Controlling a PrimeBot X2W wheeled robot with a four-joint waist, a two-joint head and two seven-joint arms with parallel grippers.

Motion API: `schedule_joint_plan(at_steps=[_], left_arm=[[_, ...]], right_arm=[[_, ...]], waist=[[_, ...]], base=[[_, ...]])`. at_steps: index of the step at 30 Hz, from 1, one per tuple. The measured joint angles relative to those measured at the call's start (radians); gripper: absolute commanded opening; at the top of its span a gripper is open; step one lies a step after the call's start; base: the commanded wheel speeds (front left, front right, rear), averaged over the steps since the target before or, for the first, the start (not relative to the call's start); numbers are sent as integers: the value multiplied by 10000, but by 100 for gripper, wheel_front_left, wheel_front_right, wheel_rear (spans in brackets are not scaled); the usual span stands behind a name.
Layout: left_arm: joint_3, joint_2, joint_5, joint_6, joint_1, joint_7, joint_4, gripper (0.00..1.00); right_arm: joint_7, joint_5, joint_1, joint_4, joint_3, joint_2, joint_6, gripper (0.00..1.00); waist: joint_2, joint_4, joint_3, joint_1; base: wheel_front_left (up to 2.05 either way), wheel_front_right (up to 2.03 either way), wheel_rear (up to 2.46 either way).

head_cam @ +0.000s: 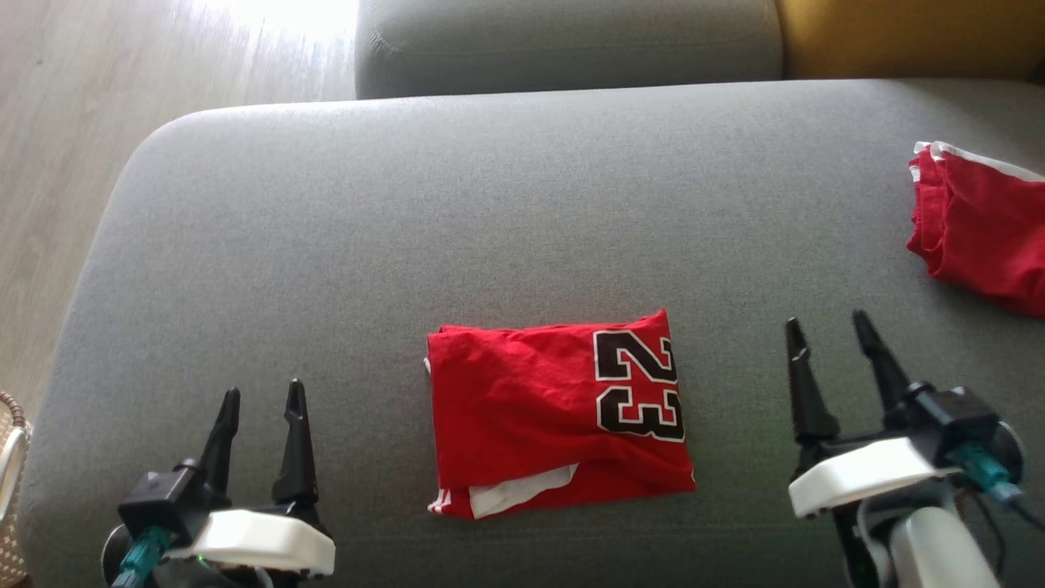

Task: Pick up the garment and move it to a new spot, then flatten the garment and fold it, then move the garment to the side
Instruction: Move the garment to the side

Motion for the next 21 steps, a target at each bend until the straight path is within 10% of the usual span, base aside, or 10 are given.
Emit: schedule_joint_plan(at_steps=[21], left_arm=[[-341,0,0,-180,-345,-2,221,100]], right_arm=[[328,1776,-1426,3985,1981,-10,0,100]], waist=[[0,696,860,0]], base=[[0,0,0]])
